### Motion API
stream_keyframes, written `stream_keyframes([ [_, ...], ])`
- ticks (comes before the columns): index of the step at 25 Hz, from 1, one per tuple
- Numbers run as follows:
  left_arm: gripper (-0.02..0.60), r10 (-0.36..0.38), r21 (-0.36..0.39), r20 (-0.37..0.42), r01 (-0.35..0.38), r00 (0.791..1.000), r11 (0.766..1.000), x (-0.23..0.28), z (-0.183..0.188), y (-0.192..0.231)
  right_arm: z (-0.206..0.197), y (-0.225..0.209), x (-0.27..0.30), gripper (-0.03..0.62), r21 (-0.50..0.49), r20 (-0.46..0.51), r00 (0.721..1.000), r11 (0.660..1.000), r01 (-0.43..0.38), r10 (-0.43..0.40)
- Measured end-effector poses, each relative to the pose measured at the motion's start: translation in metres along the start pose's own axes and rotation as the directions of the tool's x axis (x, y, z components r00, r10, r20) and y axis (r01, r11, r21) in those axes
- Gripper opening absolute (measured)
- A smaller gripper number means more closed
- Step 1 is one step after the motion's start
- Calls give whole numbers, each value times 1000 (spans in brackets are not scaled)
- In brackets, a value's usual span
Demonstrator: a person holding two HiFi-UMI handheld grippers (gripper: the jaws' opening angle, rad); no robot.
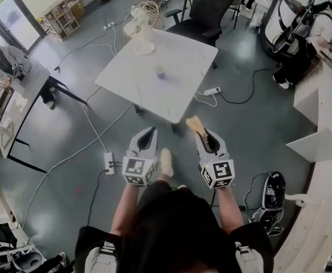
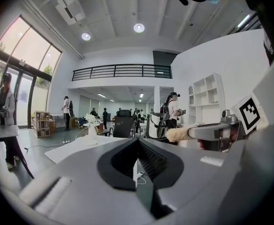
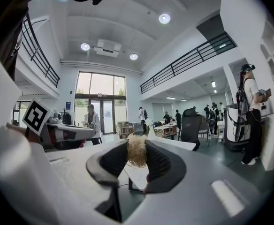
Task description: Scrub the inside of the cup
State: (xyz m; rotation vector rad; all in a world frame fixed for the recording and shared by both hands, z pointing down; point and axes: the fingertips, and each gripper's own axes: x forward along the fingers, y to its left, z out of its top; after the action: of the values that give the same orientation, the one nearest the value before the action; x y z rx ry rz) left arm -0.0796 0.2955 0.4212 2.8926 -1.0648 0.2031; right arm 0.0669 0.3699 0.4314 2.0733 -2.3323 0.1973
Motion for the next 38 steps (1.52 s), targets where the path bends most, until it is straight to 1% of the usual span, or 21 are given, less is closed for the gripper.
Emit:
stream_keyframes([
  [6, 8, -15, -11, -15, 15, 1000, 1000, 51, 6, 23, 2, -25, 46, 107, 25, -14, 1000, 1000, 14, -14],
  [9, 8, -26, -20, -25, 25, 999, 999, 80, 10, 38, 8, -37, 76, 107, 24, -28, 1000, 1000, 9, -8],
  [17, 8, -27, -30, -61, 25, 998, 999, 141, 8, 93, 12, -54, 156, 107, 23, -59, 998, 1000, 4, -3],
  [26, 8, -41, -61, -88, 36, 995, 997, 195, -6, 154, 17, -61, 238, 107, 11, -95, 995, 1000, 1, 0],
  [30, 8, -50, -74, -89, 43, 995, 996, 217, -8, 177, 16, -69, 269, 107, 3, -116, 993, 1000, 14, -14],
  [33, 8, -55, -85, -90, 47, 994, 995, 230, -10, 190, 16, -75, 288, 107, 5, -130, 991, 1000, 22, -21],
  [38, 8, -61, -88, -99, 52, 993, 995, 253, -15, 206, 12, -81, 319, 107, 9, -147, 989, 1000, 12, -10],
])
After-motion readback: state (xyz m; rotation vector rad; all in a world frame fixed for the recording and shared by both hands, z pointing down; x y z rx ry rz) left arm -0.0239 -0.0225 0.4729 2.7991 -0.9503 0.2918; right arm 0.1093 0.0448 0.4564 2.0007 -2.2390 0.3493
